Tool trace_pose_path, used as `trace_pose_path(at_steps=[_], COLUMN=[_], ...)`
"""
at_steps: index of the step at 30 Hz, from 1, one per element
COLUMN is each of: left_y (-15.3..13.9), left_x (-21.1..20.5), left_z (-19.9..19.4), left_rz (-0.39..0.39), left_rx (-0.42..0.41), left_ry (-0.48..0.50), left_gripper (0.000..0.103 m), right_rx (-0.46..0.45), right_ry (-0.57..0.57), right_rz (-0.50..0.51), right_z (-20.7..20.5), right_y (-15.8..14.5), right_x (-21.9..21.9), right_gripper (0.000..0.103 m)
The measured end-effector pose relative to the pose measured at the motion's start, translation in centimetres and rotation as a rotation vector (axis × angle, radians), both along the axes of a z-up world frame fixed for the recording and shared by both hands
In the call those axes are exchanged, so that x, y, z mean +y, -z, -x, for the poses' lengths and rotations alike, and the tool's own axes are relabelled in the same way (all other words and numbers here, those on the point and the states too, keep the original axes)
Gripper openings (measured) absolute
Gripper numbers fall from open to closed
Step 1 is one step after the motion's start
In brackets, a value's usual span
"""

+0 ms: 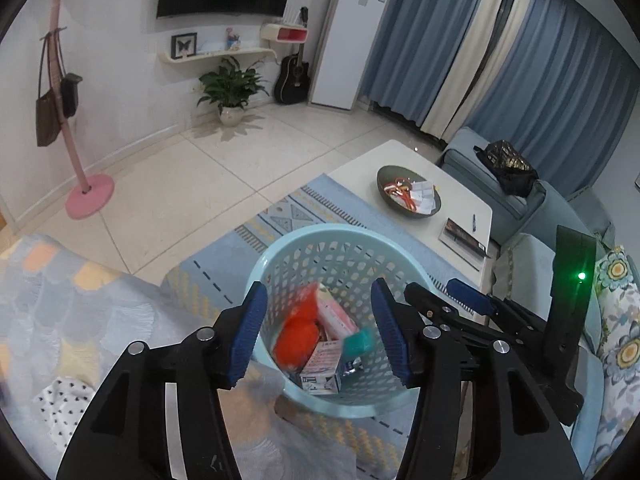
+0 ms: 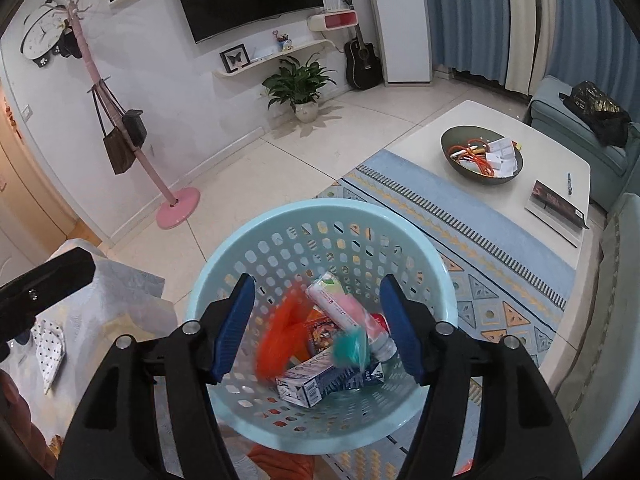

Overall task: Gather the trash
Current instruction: 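Carry both items over the basket and open both tools to drop them, then grasp the clear milk bottle with the left tool while the right tool grasps the panda snack bag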

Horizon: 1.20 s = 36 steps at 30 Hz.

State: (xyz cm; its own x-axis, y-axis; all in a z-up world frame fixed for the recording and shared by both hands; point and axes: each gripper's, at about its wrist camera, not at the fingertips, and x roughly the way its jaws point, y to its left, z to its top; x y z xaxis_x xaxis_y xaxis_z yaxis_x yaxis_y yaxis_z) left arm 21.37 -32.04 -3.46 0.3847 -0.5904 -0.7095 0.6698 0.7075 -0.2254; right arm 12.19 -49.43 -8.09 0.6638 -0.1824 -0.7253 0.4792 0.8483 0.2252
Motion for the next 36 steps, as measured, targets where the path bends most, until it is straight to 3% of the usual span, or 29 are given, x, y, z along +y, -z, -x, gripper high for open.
trace_pose_path(at_steps=[12, 21, 27, 29, 32, 36], left_y=[-4.3, -6.3, -6.6, -6.5, -5.8, -4.4], left_x=[5.3, 15.6, 24.3, 27.0, 30.8, 35.5], left_z=[2.7, 2.5, 1.2, 0.3, -1.9, -5.0], left_rz=[0.064, 0.109, 0.11, 0.067, -0.019, -0.039], left_rx=[-0.094, -0.138, -0.143, -0.159, -0.148, -0.088], left_ry=[-0.068, -0.251, -0.413, -0.448, -0.479, -0.5], left_gripper=[0.053, 0.058, 0.063, 0.069, 0.07, 0.07], right_rx=[-0.105, -0.183, -0.191, -0.183, -0.161, -0.105], right_ry=[-0.09, -0.27, -0.419, -0.466, -0.538, -0.631], right_rz=[0.058, 0.104, 0.111, 0.111, 0.114, 0.087], right_z=[1.8, 2.6, 3.4, 3.7, 4.5, 5.6], right_y=[-5.8, -9.4, -9.6, -9.3, -8.4, -6.1], right_x=[5.4, 14.5, 21.1, 23.1, 26.0, 29.3], right_gripper=[0.061, 0.065, 0.066, 0.07, 0.075, 0.076])
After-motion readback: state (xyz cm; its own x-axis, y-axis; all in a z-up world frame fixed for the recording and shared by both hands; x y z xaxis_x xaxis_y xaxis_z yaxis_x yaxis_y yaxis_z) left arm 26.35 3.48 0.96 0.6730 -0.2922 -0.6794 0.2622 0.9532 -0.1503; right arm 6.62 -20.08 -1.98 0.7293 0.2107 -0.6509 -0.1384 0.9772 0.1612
